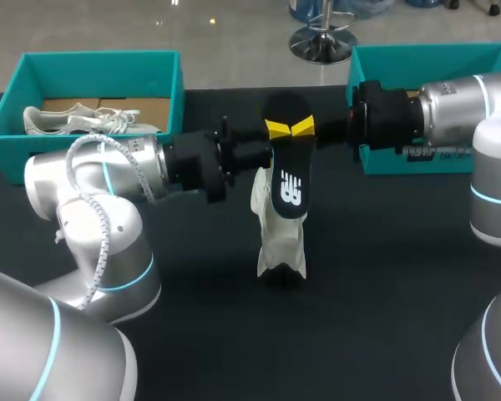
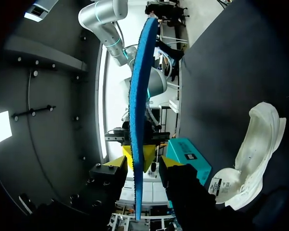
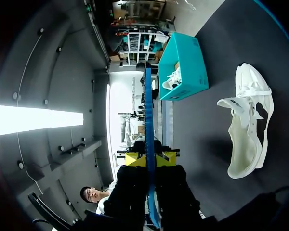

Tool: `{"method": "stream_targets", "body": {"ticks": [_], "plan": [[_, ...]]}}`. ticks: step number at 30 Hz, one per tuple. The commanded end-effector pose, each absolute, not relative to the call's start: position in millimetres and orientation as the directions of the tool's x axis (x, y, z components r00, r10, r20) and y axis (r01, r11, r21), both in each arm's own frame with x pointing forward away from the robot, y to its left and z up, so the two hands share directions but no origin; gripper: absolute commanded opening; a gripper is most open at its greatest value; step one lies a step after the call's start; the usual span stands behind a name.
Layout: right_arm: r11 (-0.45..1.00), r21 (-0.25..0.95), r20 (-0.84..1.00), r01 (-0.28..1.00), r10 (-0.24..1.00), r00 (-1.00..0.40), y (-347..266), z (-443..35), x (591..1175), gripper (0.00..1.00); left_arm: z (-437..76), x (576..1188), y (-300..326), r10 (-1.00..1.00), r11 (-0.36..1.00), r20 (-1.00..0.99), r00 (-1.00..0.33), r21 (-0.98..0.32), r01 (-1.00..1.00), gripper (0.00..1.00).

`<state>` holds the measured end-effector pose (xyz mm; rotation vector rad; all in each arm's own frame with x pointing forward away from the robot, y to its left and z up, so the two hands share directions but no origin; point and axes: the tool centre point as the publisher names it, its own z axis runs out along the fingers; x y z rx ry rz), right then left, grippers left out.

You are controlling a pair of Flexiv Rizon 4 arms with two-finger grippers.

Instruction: Take the shoe out of the shoebox, open the shoe tongue, remove and reinsert the insole, then place the shoe into the shoebox

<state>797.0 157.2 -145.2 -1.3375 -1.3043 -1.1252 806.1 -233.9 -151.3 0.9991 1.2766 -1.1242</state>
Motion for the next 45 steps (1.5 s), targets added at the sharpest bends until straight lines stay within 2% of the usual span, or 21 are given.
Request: {"method": "stream_targets", "body": {"ticks": [1, 13, 14, 16, 21, 23, 27, 29, 31, 32, 34, 45], "plan": [[-0.016, -0.019, 0.987, 1.0, 0.159, 0.021, 155.7, -144.8, 796.1, 0.0, -152.0, 806.8, -237.2, -0.074, 0.192, -0.997, -0.032, -0.046, 0.98, 0.43], [-0.025, -0.025, 0.986, 0.999, 0.163, 0.028, 151.0, -145.6, 797.6, 0.0, -156.7, 806.1, -232.2, -0.079, 0.198, -0.996, -0.031, -0.046, 0.979, 0.31], [-0.025, -0.024, 0.986, 0.999, 0.163, 0.028, 151.0, -145.5, 797.9, 0.0, -157.0, 806.4, -232.3, -0.078, 0.198, -0.996, -0.03, -0.045, 0.979, 0.29], [-0.026, -0.023, 0.986, 0.999, 0.163, 0.027, 151.0, -145.3, 798.3, 0.0, -157.0, 806.9, -232.7, -0.08, 0.199, -0.996, -0.03, -0.045, 0.979, 0.12], [-0.023, -0.022, 0.986, 0.999, 0.162, 0.025, 151.7, -144.9, 799.1, 0.0, -158.8, 808.1, -234.8, -0.068, 0.195, -0.997, -0.029, -0.042, 0.98, 0.1], [-0.022, -0.022, 0.987, 1.0, 0.161, 0.026, 152.4, -145.3, 799.0, 0.0, -159.6, 808.0, -235.7, -0.068, 0.193, -0.997, -0.028, -0.041, 0.98, 0.0], [-0.028, -0.02, 0.987, 0.999, 0.159, 0.024, 152.6, -146.4, 798.3, 0.0, -158.8, 807.4, -236.7, -0.063, 0.185, -0.997, -0.037, -0.048, 0.982, 0.0], [-0.036, -0.019, 0.987, 0.999, 0.16, 0.025, 150.9, -147.3, 797.6, 0.25, -157.6, 806.6, -236.6, -0.062, 0.182, -0.997, -0.05, -0.061, 0.981, 0.0], [-0.047, -0.018, 0.987, 0.999, 0.161, 0.026, 148.7, -148.1, 797.0, 0.59, -156.1, 805.5, -235.9, -0.062, 0.182, -0.996, -0.067, -0.077, 0.98, 0.0], [-0.049, -0.017, 0.987, 0.999, 0.161, 0.025, 147.4, -148.7, 796.5, 0.67, -155.6, 805.2, -235.7, -0.061, 0.183, -0.996, -0.072, -0.082, 0.98, 0.0], [-0.057, -0.015, 0.987, 0.998, 0.161, 0.024, 144.0, -150.3, 795.6, 0.98, -155.4, 804.2, -235.2, -0.06, 0.182, -0.995, -0.078, -0.087, 0.98, 0.0], [-0.128, -0.01, 0.972, 0.992, 0.231, 0.04, 110.7, -159.2, 782.9, 1.0, -157.1, 803.0, -231.4, -0.042, 0.192, -0.992, -0.119, -0.125, 0.973, 0.0]]}}
